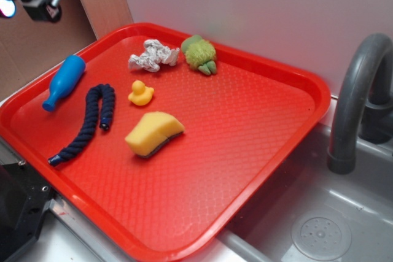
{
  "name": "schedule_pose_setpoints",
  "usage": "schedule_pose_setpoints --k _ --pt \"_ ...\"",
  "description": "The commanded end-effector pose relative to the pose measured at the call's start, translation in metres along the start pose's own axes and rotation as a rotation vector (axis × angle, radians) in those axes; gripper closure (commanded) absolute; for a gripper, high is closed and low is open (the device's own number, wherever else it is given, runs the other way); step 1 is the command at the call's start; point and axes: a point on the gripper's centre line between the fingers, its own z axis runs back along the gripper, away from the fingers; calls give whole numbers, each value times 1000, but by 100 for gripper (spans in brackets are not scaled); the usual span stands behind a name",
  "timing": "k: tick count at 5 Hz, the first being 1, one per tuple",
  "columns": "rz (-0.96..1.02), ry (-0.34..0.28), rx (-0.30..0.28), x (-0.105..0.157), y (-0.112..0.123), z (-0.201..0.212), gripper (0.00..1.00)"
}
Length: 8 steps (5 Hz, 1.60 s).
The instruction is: Grab the blue bottle.
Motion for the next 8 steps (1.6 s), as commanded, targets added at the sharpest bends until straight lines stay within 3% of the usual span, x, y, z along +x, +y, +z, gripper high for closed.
schedule_pose_setpoints --k 1,2,4,5,6,7,8 --pt "206 -67 86 -7 7 -29 0" --pt "311 -68 139 -7 1 -54 0" --pt "371 -39 169 -5 -8 -96 0" --pt "270 -18 120 -10 -2 -108 0" --pt "99 25 11 -16 5 -115 0" --pt "16 -13 -31 -25 1 -113 100" --pt "-13 -41 7 -30 -7 -94 100"
